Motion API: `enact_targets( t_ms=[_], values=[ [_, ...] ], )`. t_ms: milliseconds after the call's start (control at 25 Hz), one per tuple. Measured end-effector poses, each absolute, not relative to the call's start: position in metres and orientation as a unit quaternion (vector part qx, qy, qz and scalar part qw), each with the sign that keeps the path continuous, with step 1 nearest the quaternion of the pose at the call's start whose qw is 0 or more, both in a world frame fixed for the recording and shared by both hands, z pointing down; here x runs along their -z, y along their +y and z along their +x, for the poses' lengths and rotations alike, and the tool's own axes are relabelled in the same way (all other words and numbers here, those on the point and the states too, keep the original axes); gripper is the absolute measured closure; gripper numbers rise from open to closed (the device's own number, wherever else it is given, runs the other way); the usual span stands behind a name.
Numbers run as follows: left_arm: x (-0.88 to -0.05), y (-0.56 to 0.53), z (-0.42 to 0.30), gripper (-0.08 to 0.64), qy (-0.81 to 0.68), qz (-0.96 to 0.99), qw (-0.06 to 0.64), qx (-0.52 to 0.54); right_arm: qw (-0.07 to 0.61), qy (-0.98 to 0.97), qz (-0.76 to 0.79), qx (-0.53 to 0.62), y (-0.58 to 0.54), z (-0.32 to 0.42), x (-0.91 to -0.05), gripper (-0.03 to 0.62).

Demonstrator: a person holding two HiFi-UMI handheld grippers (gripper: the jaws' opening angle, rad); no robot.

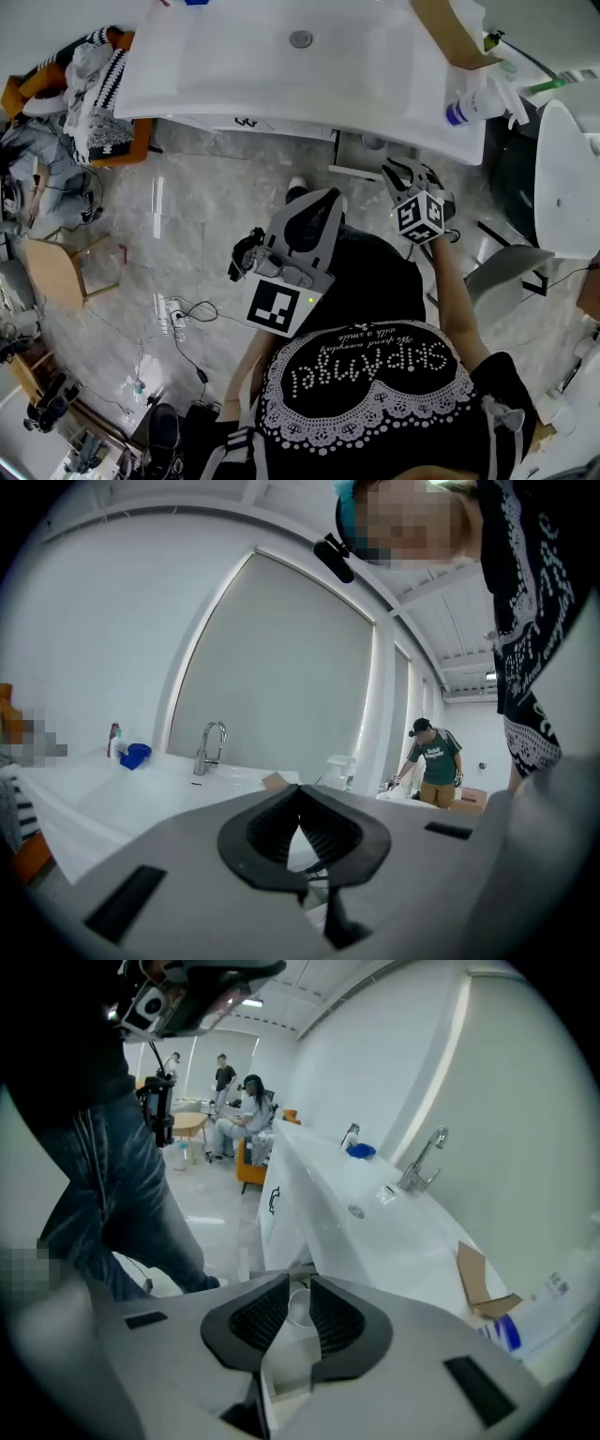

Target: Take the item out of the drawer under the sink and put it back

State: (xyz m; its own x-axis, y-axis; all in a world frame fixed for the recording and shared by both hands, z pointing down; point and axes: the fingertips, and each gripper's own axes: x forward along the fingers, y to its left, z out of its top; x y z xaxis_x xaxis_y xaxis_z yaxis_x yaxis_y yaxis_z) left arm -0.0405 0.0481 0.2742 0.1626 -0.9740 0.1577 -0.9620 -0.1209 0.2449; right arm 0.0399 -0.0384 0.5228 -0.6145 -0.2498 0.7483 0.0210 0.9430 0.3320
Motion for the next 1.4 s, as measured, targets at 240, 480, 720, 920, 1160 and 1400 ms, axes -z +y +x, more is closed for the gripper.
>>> enact_targets(
  t_ms=[240, 480, 720, 920, 1160, 1400],
  values=[
    [-0.282, 0.048, -0.040, 0.556, -0.651, 0.741, 0.164, 0.008, 0.489, -0.858, 0.028, 0.157, -0.060, 0.034, -0.589, 0.518],
    [-0.292, 0.056, -0.050, 0.555, -0.668, 0.718, 0.194, 0.000, 0.539, -0.819, -0.042, 0.194, -0.055, 0.028, -0.639, 0.520],
    [-0.306, 0.065, -0.051, 0.555, -0.672, 0.703, 0.231, -0.015, 0.569, -0.800, -0.020, 0.190, -0.066, 0.026, -0.676, 0.519],
    [-0.320, 0.072, -0.052, 0.556, -0.669, 0.697, 0.259, -0.029, 0.582, -0.795, -0.017, 0.172, -0.072, 0.022, -0.696, 0.520],
    [-0.327, 0.078, -0.051, 0.557, -0.670, 0.688, 0.276, -0.033, 0.592, -0.787, -0.026, 0.170, -0.074, 0.021, -0.711, 0.520],
    [-0.332, 0.081, -0.051, 0.557, -0.673, 0.681, 0.286, -0.032, 0.610, -0.774, -0.046, 0.163, -0.076, 0.021, -0.726, 0.520]
  ],
)
